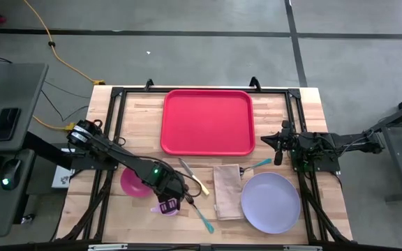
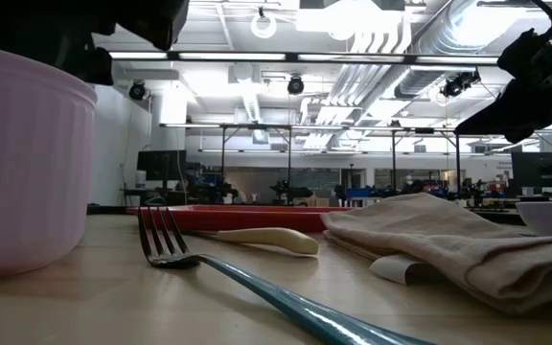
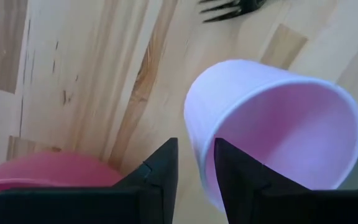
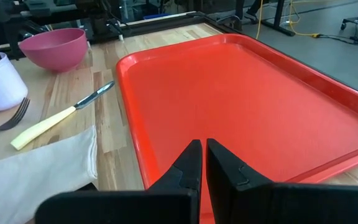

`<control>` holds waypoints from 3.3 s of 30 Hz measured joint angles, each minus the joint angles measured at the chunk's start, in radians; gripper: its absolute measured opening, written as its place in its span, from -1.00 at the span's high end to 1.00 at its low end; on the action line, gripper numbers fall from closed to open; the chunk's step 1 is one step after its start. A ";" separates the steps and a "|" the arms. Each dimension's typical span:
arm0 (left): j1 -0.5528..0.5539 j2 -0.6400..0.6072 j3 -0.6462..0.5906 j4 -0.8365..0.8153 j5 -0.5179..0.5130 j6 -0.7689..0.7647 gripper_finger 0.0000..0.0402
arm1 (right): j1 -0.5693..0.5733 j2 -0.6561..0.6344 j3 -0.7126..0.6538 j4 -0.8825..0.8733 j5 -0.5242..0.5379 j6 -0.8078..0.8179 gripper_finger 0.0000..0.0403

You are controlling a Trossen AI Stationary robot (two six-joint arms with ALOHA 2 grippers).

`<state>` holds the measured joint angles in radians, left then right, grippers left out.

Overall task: Set up tray
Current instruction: Put the purple mug on the top left of the orange serving tray

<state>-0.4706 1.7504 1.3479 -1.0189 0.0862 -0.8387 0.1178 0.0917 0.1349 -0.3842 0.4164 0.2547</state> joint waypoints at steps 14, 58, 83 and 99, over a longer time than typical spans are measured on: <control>0.000 0.000 0.000 0.027 -0.048 0.023 0.55 | 0.000 0.000 0.000 0.000 0.000 0.009 1.00; 0.192 -0.007 0.669 -0.548 -0.021 0.083 0.95 | 0.000 0.000 0.000 0.001 0.000 0.006 1.00; 0.858 -0.012 0.733 -0.553 -0.046 0.410 0.95 | 0.000 0.000 0.000 0.001 0.000 0.006 1.00; 1.202 0.016 0.732 -0.551 -0.040 0.573 0.95 | 0.000 0.000 0.000 0.002 0.000 0.011 1.00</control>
<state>0.7310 1.7665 2.0800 -1.5698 0.0458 -0.2655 0.1177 0.0917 0.1352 -0.3819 0.4160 0.2659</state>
